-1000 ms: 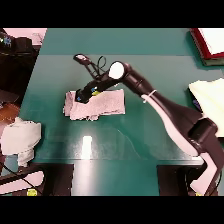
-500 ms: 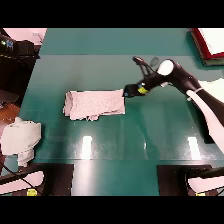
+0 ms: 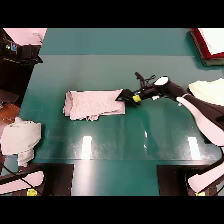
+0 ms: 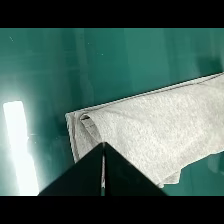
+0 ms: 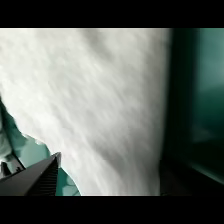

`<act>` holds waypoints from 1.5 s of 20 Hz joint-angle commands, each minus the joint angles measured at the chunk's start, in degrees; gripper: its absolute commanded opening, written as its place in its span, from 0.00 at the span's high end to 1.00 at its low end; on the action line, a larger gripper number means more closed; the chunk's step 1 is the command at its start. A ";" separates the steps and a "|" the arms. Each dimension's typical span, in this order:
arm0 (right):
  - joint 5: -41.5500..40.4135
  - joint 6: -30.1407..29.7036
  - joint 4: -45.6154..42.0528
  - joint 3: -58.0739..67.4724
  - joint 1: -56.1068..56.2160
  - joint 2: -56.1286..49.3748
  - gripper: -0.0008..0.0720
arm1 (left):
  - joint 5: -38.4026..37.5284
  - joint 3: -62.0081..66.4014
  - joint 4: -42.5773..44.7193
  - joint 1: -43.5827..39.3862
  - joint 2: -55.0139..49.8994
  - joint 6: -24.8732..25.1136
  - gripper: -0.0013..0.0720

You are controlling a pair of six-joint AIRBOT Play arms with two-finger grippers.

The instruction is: Fold the shirts.

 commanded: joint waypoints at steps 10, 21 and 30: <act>-5.42 -4.17 5.40 11.98 2.99 -3.10 0.98 | -2.08 -0.09 -1.81 0.00 0.00 0.02 0.94; -7.13 -2.75 -11.45 -7.72 -39.93 25.20 0.98 | 1.27 -0.20 -5.64 -9.53 0.00 0.04 0.94; -7.43 -2.80 -12.41 -0.20 -60.17 26.75 0.98 | 3.15 -0.20 -5.62 -13.79 -0.09 0.02 0.94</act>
